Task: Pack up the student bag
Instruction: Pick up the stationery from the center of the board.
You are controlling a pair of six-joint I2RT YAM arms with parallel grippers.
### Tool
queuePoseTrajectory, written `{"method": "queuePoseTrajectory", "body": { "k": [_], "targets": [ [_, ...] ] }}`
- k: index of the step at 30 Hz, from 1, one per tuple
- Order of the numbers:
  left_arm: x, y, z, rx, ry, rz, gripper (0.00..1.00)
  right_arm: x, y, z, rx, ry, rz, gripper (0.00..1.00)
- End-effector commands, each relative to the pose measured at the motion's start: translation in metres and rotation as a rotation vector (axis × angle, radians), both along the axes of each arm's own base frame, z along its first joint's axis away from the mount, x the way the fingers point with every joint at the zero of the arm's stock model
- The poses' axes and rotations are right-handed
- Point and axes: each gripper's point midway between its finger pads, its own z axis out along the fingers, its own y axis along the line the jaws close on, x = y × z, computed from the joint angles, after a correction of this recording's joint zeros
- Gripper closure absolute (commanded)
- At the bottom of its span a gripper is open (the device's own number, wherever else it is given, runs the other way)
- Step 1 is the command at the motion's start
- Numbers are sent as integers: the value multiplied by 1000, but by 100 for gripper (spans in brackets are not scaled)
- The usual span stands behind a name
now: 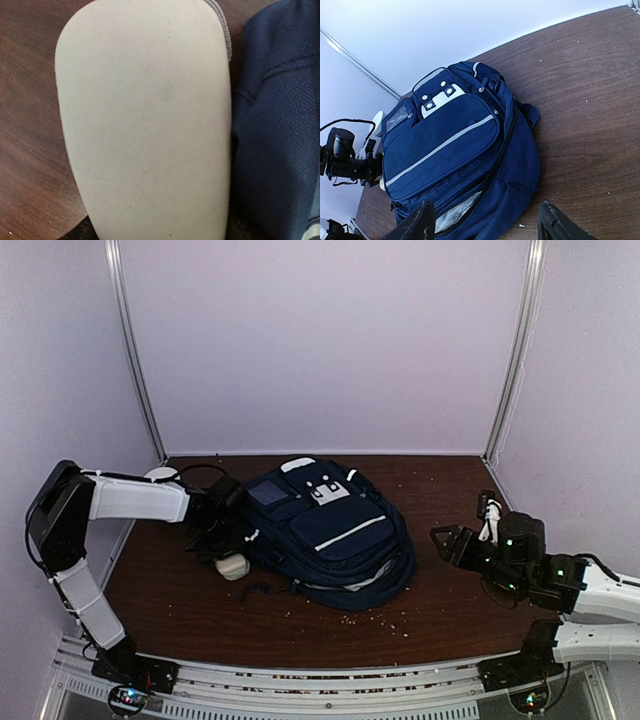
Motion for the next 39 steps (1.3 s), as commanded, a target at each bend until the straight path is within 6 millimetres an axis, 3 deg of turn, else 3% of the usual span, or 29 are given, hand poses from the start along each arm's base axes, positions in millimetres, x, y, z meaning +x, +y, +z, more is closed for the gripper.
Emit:
{"method": "queuePoseTrajectory", "body": {
  "k": [1,5,10,13,17,21,24,29,39],
  "targets": [
    [-6,12,11,6,-44,-21,35,0,-4,2,-19,-7,-13,30],
    [-22,24,28,10,-85,-20,45,0,-3,1,-22,-7,-8,30],
    [-52,26,63,14,-146,-56,46,-2,13,6,10,-11,64,31],
    [-65,10,103,-49,-260,-113,46,-8,39,15,53,-29,174,31],
    [-73,-15,153,-144,-393,-167,46,-30,91,41,101,-90,357,29],
    [-71,-46,193,-277,-472,-167,45,-52,141,70,165,-160,478,26],
    [-70,-77,217,-407,-523,-176,44,-61,167,83,169,-208,477,20],
    [-66,-115,234,-559,-520,-156,43,-56,189,89,146,-257,367,1],
    [-69,-159,255,-686,-524,-163,42,-49,233,83,112,-247,378,0]
  ]
}}
